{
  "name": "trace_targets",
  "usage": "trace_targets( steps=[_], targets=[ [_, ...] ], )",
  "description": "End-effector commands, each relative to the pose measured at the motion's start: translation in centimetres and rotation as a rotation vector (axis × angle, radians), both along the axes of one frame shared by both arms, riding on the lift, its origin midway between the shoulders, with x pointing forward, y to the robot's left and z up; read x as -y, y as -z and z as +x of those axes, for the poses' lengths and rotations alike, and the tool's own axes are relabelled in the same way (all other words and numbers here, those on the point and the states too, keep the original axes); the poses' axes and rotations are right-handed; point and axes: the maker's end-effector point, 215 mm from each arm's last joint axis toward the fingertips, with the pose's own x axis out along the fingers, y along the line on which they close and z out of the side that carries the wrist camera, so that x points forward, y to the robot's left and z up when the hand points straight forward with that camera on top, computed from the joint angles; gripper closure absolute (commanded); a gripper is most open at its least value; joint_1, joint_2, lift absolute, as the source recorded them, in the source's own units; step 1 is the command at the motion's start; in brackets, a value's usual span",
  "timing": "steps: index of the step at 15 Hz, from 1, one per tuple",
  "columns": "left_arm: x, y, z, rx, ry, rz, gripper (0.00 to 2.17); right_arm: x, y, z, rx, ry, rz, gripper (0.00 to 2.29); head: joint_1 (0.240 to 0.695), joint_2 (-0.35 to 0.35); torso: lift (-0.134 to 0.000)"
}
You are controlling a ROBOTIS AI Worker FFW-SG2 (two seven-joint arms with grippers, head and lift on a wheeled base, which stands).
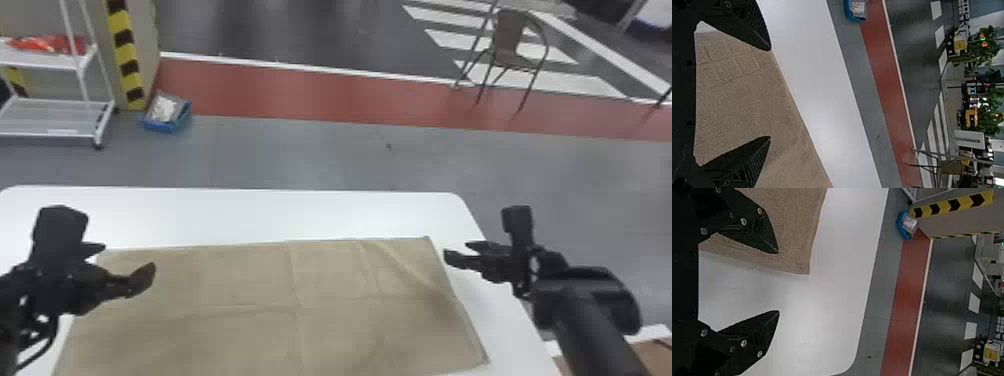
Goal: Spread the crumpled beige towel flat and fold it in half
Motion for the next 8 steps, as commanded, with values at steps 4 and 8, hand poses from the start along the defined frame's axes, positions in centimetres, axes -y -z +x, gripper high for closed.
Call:
trace_targets(
  steps=[4,8],
  targets=[
    [1.0,0.2,-0.3,0.043,0.050,-0.033,0.90,1.2,-0.6,-2.2,0.021,0.008,0.060,0.73,0.695,-0.281,0.000],
    [1.5,1.7,-1.8,0.030,0.065,-0.046,1.89,-0.1,-0.5,-2.7,0.030,-0.006,0.076,1.27,0.695,-0.298,0.000]
  ],
)
